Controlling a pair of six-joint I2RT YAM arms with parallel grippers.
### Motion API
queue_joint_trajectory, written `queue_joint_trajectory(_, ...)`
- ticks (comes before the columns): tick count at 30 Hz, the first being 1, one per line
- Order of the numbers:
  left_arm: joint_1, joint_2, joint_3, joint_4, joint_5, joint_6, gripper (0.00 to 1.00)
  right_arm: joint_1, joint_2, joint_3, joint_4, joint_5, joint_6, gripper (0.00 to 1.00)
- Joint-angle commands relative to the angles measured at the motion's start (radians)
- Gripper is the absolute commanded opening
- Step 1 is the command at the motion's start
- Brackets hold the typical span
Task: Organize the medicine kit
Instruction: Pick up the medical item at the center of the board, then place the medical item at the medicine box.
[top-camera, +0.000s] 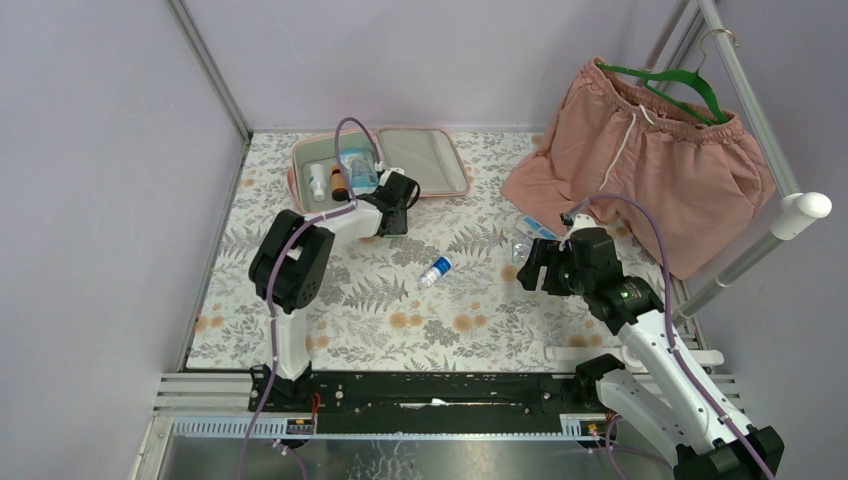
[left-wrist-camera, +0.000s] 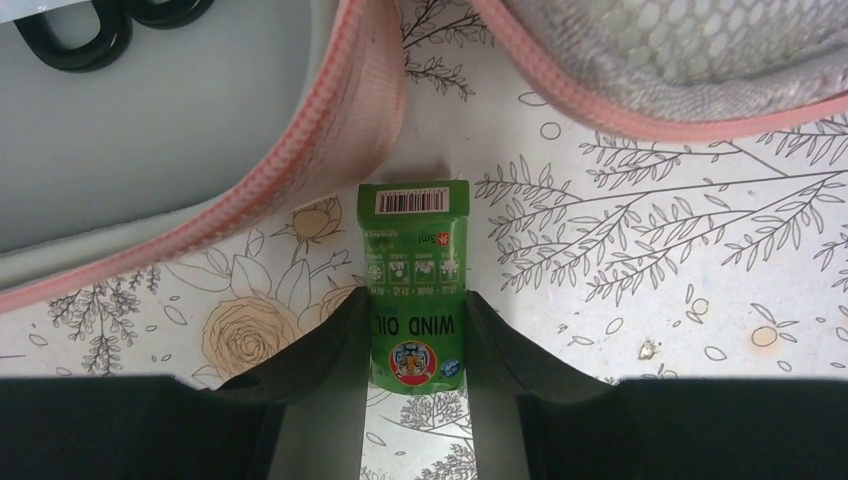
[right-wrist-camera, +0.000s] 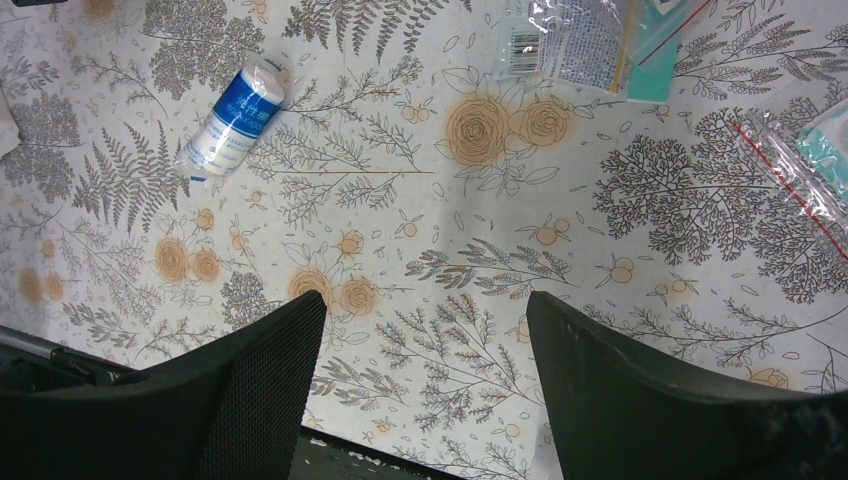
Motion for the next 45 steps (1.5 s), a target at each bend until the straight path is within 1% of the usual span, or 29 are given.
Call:
queue_joint_trajectory(1, -0.004, -0.055, -0.029, -0.02, 0.003, 0.015, 0.41, 0.005, 0.0, 0.001, 0.021, -0.01, -0.014, 0.82)
queue_joint_trajectory(6, -0.036, -0.141, -0.044, -0.031, 0.054, 0.026, 0.42, 0.004, 0.0, 0.0, 0.021, -0.008, -0.015, 0.82)
queue_joint_trajectory(12, -0.071, -0.207, -0.015, -0.059, 0.127, 0.036, 0.42, 0.005, -0.003, 0.001, 0.019, -0.008, -0.013, 0.82)
queue_joint_trajectory(16, -0.066, -0.242, 0.047, -0.092, 0.123, 0.063, 0.43, 0.005, -0.007, 0.0, 0.016, -0.008, -0.011, 0.82)
queue_joint_trajectory(18, -0.055, -0.248, 0.106, -0.122, 0.111, 0.085, 0.45, 0.004, -0.008, 0.001, 0.016, -0.008, -0.011, 0.82)
queue_joint_trajectory(21, -0.006, -0.245, 0.175, -0.145, 0.134, 0.109, 0.45, 0.004, -0.007, 0.0, 0.016, -0.009, -0.011, 0.83)
queue_joint_trajectory(25, 0.098, -0.218, 0.25, -0.162, 0.186, 0.133, 0.46, 0.004, -0.009, 0.001, 0.016, -0.01, -0.012, 0.82)
queue_joint_trajectory(29, 0.229, -0.165, 0.299, -0.169, 0.243, 0.143, 0.46, 0.004, -0.008, 0.001, 0.016, -0.008, -0.012, 0.83)
queue_joint_trajectory(32, 0.292, -0.114, 0.317, -0.168, 0.267, 0.152, 0.46, 0.004, -0.006, 0.0, 0.018, -0.007, -0.012, 0.83)
queue_joint_trajectory(37, 0.347, -0.037, 0.304, -0.153, 0.289, 0.158, 0.45, 0.003, -0.006, 0.0, 0.018, -0.004, -0.011, 0.82)
queue_joint_trajectory(42, 0.362, 0.026, 0.298, -0.147, 0.294, 0.156, 0.45, 0.005, -0.009, 0.0, 0.017, -0.002, -0.011, 0.82)
queue_joint_trajectory(45, 0.362, 0.038, 0.296, -0.148, 0.293, 0.152, 0.45, 0.005, -0.009, 0.001, 0.016, 0.0, -0.011, 0.83)
